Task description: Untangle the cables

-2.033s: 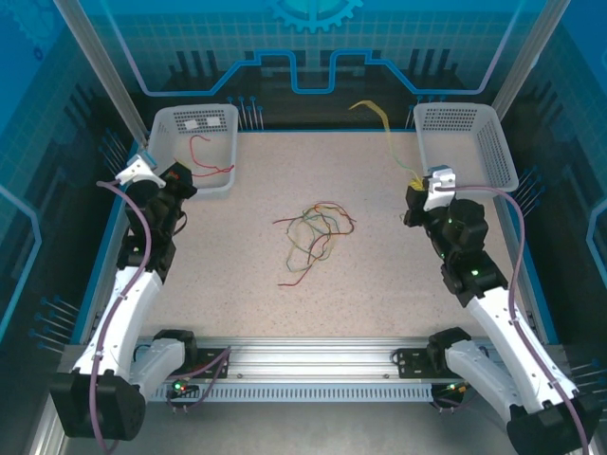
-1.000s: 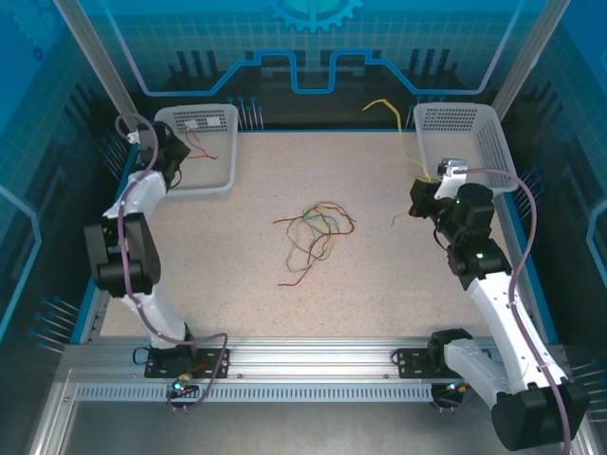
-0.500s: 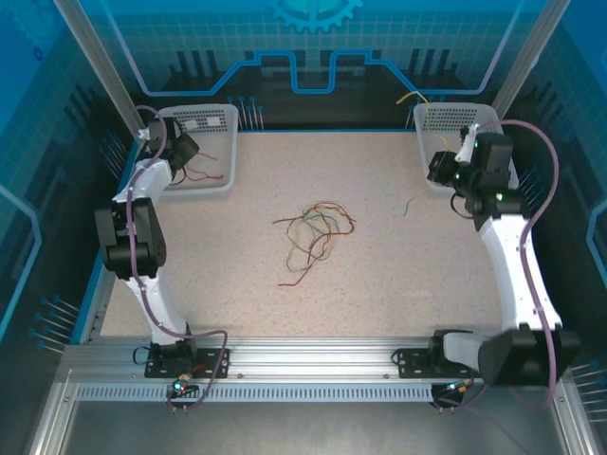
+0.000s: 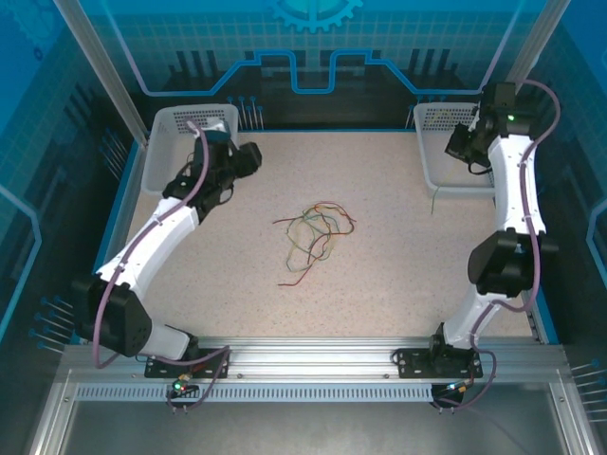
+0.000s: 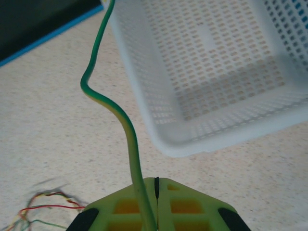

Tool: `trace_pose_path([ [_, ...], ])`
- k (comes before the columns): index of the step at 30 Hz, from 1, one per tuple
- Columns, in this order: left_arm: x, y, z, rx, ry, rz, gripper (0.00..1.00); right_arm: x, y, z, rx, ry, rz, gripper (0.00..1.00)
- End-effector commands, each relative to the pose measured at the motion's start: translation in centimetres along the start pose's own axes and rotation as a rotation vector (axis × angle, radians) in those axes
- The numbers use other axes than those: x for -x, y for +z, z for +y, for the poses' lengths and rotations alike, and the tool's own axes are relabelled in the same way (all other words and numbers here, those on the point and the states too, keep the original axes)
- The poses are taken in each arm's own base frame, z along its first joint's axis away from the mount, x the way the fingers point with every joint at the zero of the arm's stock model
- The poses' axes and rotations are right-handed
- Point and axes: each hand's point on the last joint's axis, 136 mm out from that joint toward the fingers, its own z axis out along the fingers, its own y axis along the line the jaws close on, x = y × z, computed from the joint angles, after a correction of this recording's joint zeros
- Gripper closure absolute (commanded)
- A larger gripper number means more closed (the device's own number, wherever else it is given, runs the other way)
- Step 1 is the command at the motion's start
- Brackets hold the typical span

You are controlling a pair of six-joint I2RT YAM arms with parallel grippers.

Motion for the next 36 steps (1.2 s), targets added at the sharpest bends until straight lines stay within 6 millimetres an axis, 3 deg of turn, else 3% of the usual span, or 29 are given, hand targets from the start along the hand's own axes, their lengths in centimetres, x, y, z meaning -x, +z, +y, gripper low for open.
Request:
trace_pose_path([
  [1, -4.1, 0.3, -0.4, -0.021, 0.029, 0.104, 0.32, -1.7, -0.1, -2.8, -0.110, -0.009, 0.114, 1.00],
  [8, -5.6, 0.9, -0.2, -0.016, 0.050, 0.140, 0.32, 2.3, 3.1, -4.6, -0.119, 0.049, 0.053, 1.00],
  [11, -5.8, 1.3, -0.6, -0.033, 0.047, 0.151, 0.32, 4.4, 5.2, -4.0, 0.013, 0.122, -0.005, 1.00],
  [14, -6.1, 1.6, -0.8, -0.040, 0.028, 0.160, 0.31, 5.5, 7.2, -4.7, 0.081, 0.241, -0.054, 1.00],
  [20, -6.2, 1.5, -0.9, -0.050, 0.019, 0.161, 0.32, 7.2, 11.3, -6.3, 0.175, 0.429, -0.059, 1.00],
  [26, -5.5, 1.1, -1.5, -0.071, 0.025, 0.156, 0.32, 9.0, 14.7, -6.7, 0.369, 0.606, 0.057, 1.00],
  [31, -5.6, 1.1, -2.0, -0.091, 0.018, 0.170, 0.32, 9.7, 16.2, -6.9, 0.456, 0.685, 0.100, 1.00],
  [33, -5.7, 1.1, -2.0, -0.095, 0.018, 0.175, 0.32, 10.0, 16.6, -8.9, 0.456, 0.741, 0.082, 0.99],
  [36, -5.8, 1.1, -1.9, -0.091, 0.019, 0.172, 0.32, 10.2, 17.3, -9.8, 0.462, 0.765, 0.080, 0.95],
])
